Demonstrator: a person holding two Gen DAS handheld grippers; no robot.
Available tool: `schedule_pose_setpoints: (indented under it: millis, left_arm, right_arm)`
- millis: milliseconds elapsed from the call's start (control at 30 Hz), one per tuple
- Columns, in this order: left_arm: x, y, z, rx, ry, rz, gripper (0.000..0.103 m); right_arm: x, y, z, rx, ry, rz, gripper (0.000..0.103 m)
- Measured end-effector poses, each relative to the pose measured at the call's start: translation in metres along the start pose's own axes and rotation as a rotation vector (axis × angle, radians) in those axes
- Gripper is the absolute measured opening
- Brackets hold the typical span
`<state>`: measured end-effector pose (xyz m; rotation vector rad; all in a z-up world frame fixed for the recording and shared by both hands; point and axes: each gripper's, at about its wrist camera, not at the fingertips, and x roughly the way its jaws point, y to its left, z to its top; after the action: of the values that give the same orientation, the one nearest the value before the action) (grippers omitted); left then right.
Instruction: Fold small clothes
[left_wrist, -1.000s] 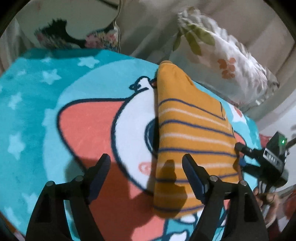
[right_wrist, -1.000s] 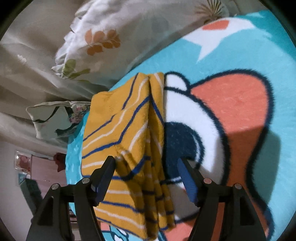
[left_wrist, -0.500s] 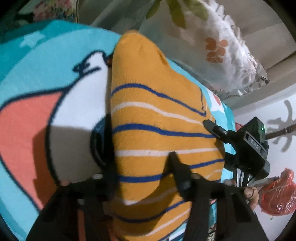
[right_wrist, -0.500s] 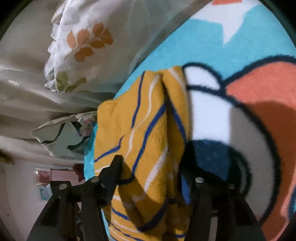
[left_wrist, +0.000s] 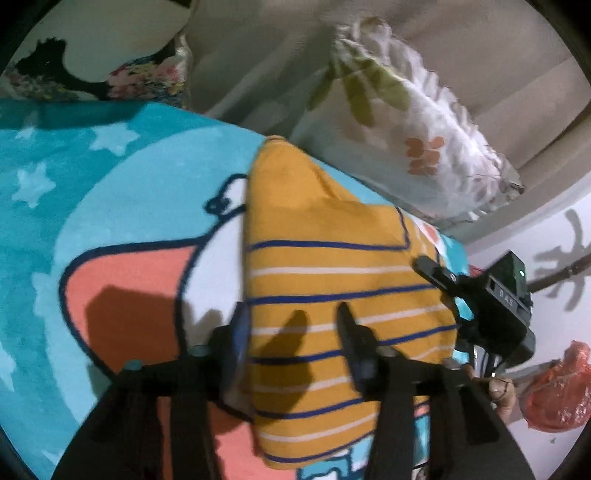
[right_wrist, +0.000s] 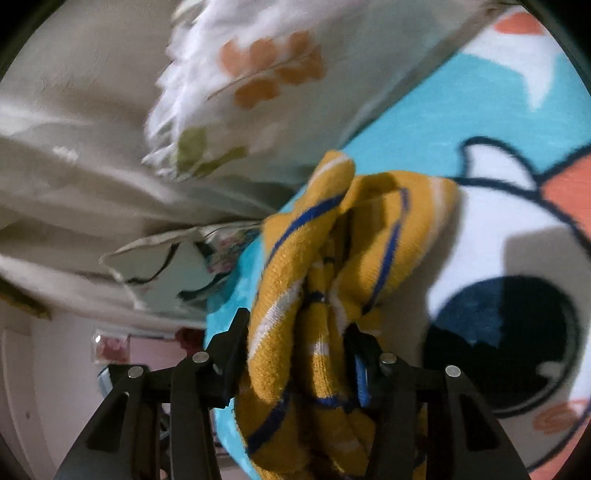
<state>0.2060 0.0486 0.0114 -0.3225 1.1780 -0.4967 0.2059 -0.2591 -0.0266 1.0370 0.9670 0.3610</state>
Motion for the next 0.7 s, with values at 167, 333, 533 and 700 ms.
schedule_pose_setpoints:
  millis: [167,333,533,700]
  left_arm:
    - [0.027,0.014,-0.006,0.002,0.038,-0.009,0.072]
    - [0.067,-0.001,-0.009,0.013,0.119,-0.15,0.077]
    - [0.07,-0.01,-0.005,-0.025,0.142,-0.192,0.038]
    - [0.028,-0.024,-0.001,0.079,0.077,-0.108,0.035]
  right_arm:
    - [-0.016,-0.023,-0.002,-0.011,-0.021,-0.126,0.068]
    - [-0.011,-0.027,-0.001,-0.055,-0.005,-0.18,0.083]
    - [0.006,-0.04,0.007,0.02,0.04,-0.066,0.066]
    - [0.019,-0.007,0.003,-0.036,0.074,0.008,0.051]
